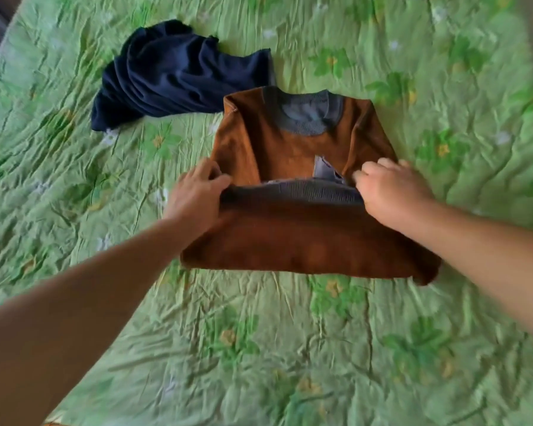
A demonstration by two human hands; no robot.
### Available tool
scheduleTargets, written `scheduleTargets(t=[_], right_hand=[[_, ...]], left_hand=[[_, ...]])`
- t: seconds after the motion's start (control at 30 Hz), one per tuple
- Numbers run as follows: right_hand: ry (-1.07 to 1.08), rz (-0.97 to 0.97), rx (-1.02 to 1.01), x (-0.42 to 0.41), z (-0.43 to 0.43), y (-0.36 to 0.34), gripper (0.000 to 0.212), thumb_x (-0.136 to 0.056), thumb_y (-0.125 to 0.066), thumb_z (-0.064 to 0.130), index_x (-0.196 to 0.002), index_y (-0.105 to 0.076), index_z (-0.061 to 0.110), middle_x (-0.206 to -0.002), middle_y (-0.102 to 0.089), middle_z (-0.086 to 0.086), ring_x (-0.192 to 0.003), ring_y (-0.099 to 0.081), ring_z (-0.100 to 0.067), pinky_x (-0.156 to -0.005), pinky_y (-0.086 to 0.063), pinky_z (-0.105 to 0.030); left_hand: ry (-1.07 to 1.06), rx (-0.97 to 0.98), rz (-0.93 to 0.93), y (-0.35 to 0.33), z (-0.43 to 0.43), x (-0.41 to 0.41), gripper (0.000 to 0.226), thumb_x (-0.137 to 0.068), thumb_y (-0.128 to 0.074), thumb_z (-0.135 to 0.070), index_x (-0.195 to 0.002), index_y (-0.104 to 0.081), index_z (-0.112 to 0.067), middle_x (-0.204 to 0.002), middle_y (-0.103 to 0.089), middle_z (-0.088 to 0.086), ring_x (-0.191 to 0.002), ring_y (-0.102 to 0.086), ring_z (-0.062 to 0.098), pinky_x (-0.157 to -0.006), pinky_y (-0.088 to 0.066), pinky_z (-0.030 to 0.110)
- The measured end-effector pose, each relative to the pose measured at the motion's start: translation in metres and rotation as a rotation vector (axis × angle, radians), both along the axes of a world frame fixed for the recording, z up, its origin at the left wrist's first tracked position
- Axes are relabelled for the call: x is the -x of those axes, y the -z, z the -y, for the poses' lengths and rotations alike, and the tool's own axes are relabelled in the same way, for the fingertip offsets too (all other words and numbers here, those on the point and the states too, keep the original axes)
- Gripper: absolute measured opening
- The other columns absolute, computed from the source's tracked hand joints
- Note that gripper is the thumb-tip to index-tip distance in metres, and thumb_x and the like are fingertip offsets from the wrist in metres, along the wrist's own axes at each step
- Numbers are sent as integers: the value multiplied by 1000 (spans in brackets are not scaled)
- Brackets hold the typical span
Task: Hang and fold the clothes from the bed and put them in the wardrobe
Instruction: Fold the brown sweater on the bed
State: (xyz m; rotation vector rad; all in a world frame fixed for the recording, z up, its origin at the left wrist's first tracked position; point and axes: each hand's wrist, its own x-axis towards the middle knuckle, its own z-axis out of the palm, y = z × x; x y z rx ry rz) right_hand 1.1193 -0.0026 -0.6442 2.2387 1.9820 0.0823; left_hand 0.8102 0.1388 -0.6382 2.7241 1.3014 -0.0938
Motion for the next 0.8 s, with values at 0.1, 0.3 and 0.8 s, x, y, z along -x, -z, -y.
scheduleTargets(t=[0.1, 0.3, 0.8], right_hand=[[173, 122, -11, -4, -54, -12, 35, -83, -53, 12, -118, -57, 9, -122, -52, -17, -119, -46, -39, -102, -33, -58], [-8, -152, 497, 64, 19, 46, 64, -83, -64, 53, -136, -38, 27, -135, -41, -7, -127, -42, -31, -91, -42, -46], [9, -335, 677, 109, 114, 63, 36, -86, -53, 15, -120, -46, 21, -118, -57, -3, -107, -63, -29, -84, -51, -38]], left_hand=[[-151, -101, 12, -2, -36, -43, 69, -86, -57, -17, -150, -35, -31, -150, -32, 9, -136, -34, 32, -108, -33, 50], [292, 128, -285, 71, 52, -34, 86, -82, -64, -50, -154, -20, -34, -152, -26, 7, -137, -33, 29, -107, -34, 51], [200, 472, -377, 89, 165, 21, 52, -89, -56, -24, -135, -33, -31, -126, -40, 5, -113, -50, 32, -83, -50, 45]])
